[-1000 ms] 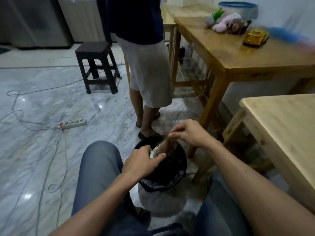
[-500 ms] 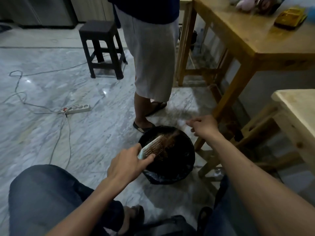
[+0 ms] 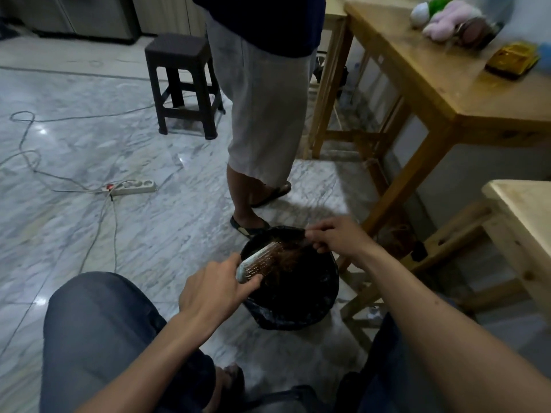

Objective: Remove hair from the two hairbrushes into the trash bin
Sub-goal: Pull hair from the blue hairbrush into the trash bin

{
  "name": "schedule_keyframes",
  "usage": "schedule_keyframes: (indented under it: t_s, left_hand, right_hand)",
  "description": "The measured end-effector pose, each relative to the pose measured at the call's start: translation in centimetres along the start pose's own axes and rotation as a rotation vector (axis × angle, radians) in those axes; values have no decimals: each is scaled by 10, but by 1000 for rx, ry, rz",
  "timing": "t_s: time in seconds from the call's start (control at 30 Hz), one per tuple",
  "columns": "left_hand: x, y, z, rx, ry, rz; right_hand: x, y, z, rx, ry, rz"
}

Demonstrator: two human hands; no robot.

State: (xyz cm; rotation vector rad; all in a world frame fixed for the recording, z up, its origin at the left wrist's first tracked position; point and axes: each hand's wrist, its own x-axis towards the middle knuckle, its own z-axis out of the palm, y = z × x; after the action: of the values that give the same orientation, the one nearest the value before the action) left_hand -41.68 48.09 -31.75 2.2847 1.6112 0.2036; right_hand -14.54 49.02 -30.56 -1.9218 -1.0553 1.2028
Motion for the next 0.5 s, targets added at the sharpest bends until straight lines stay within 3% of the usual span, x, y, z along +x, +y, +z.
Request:
schedule_keyframes:
  t_s: [0.2,0.33,0.4,0.5]
  left_hand:
    - [6,-4,-3,69,14,-34]
    - [10,1,-3,21,47,-50]
    - [10,6,-1,13,67,-47]
    - [12,12,3,-1,74,-57]
  right_hand:
    - [7,10,-36,199,302,67]
    - [9,20,-39,180,416,72]
    - [7,21,-27,201,315,55]
    - [-1,18,-5,194,-72,123]
